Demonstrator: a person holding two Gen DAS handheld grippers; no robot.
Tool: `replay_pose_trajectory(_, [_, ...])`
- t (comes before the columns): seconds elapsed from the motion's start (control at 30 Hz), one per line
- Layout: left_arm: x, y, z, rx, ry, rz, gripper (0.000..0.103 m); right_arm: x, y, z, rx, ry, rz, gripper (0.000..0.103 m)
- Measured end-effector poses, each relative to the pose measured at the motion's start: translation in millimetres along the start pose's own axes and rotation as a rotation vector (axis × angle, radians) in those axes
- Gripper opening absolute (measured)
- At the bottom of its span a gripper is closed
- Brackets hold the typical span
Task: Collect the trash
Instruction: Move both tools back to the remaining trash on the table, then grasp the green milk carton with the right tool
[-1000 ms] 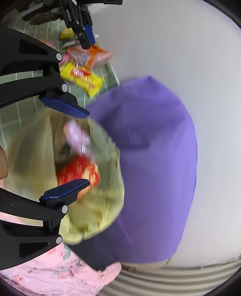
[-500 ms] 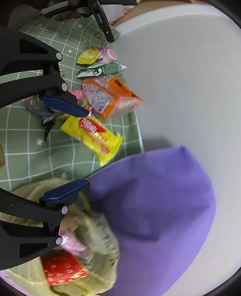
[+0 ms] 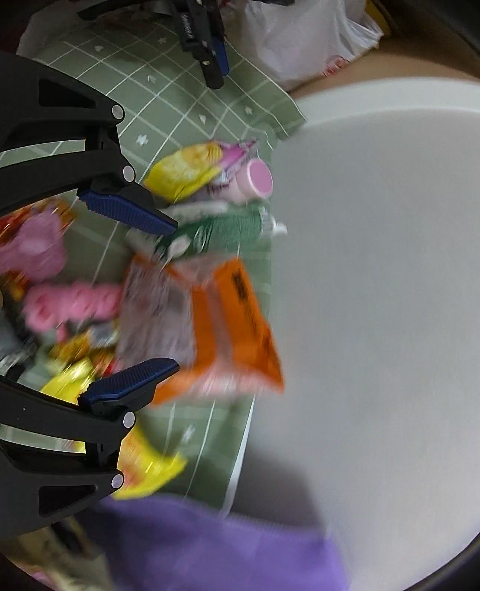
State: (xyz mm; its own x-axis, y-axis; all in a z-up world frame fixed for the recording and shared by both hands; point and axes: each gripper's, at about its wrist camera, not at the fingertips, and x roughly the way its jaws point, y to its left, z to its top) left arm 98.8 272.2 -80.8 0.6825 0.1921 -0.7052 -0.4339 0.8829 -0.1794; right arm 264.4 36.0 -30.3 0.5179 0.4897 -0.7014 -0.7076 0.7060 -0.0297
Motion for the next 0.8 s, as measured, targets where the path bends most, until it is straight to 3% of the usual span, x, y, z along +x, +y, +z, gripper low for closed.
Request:
replay_pose_trajectory(0.17, [-10, 8, -8, -0.002, 0.011, 0.008, 0.051, 31, 28, 22, -0.065, 0.02, 0.079, 0.066])
replay_pose_trajectory(0.33, [-16, 11, -10, -0.001, 0.011, -0.015, 0.051, 69, 52, 34, -0.137, 0.083, 0.086, 0.064])
replay_pose_trajectory(0.47, [-16, 8, -10, -0.004, 0.015, -0.047, 0.051, 100, 60, 28, -0.17, 0.182, 0.05, 0.05])
replay_pose_trajectory(0.6, [-11, 4, -10, 0.004, 0.025, -0.083, 0.051, 85, 50, 27, -0.117, 0.169, 0.11, 0.03])
replay_pose_trajectory(0.8, [7, -8, 9, -0.004, 0.01, -0.164, 0.053, 32, 29, 21, -0.066, 0.094, 0.112, 0.03])
